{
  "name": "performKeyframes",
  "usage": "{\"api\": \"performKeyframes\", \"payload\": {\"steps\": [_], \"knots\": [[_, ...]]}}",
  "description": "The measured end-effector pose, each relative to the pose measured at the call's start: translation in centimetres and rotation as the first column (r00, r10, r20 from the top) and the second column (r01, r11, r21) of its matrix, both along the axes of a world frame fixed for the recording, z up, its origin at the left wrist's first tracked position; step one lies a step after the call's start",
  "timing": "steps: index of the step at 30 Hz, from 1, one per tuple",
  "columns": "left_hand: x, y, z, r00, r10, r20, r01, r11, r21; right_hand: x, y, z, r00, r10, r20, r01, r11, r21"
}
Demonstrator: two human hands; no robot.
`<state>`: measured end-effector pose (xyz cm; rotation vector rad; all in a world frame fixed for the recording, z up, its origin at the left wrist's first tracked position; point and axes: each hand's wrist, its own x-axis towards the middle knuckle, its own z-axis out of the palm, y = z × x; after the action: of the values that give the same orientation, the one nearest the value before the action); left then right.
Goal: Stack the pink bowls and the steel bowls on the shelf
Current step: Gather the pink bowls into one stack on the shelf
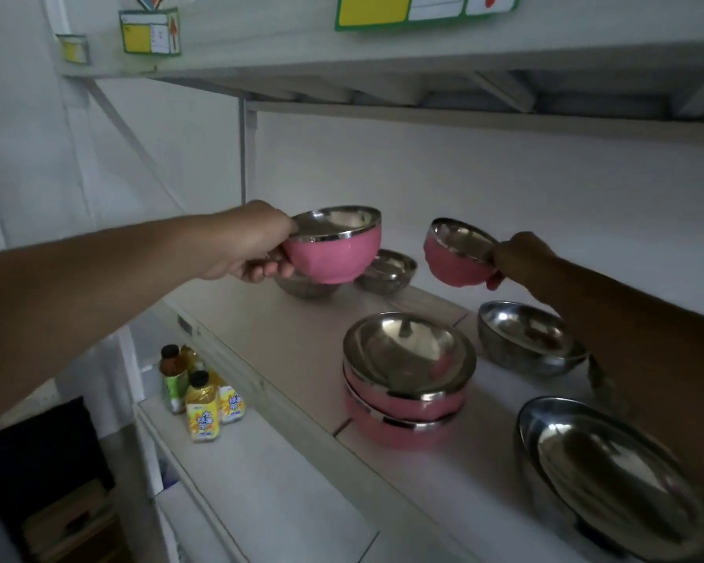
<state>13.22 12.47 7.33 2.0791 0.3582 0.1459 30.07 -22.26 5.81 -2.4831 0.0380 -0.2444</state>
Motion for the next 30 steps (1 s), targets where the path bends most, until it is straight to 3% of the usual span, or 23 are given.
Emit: {"api": "performKeyframes", "payload": {"steps": [4,14,23,27,30], "knots": [[-1.3,-2.1,0.9,0.993,-0.118,-0.002,0.118,0.993,-0.009,-5.4,0.1,1.2,0.991,-0.113,-0.072,0.115,0.993,0.014],[-4.7,-4.4,1.5,0.934,-0.357,0.03,0.357,0.934,0.024,-18.0,0.0,1.2,0.958,-0.288,-0.013,0.281,0.922,0.265],[-7.2,-8.2,0.0,0.931,-0.364,-0.003,0.358,0.915,0.187,-24.9,-2.0,3.6,0.942,-0.335,0.027,0.307,0.891,0.333],[-6.8,-9.3,-1.4,0.947,-0.319,0.027,0.293,0.898,0.329,-25.8,-2.0,5.0,0.96,-0.275,0.057,0.241,0.911,0.335],[-6.3,-9.6,-1.9,0.94,-0.334,0.067,0.295,0.898,0.327,-26.0,-1.1,6.0,0.976,-0.21,0.058,0.181,0.928,0.325]]}}
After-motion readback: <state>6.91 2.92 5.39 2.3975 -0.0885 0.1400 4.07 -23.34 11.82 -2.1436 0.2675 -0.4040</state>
